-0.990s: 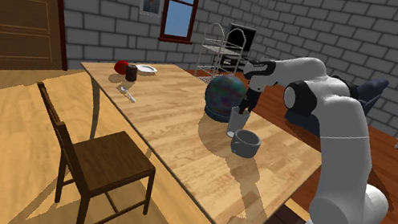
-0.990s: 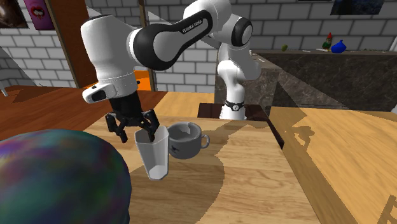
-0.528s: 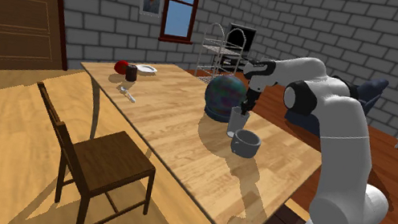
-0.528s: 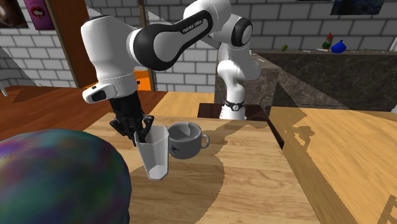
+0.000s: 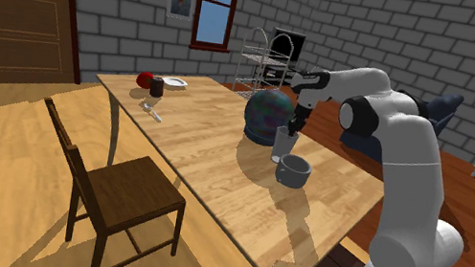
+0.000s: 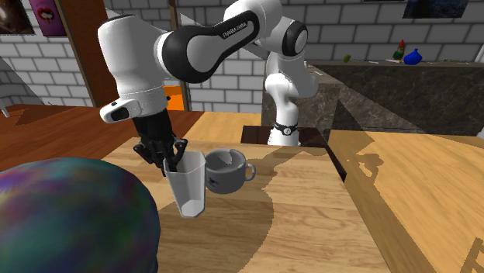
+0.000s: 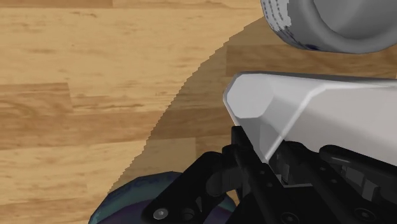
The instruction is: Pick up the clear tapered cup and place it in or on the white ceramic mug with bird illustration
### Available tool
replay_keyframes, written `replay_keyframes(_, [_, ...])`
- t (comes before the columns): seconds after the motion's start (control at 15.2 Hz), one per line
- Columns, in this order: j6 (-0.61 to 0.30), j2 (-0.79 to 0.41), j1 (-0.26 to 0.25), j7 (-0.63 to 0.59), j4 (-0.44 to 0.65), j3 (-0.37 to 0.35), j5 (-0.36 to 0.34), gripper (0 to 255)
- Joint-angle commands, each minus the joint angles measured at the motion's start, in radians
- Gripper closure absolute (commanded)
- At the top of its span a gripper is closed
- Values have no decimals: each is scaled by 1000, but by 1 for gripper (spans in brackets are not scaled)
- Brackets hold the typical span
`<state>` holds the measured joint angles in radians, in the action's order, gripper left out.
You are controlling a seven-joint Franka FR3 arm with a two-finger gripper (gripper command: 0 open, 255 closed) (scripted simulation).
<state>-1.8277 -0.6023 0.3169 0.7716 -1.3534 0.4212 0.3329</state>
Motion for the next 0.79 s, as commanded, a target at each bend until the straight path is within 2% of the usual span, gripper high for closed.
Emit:
replay_keyframes(0.0, [23,3,1,-5,21,1,-3,255])
replay_keyframes(0.73, [160,18,18,-28,149,7,-14,255])
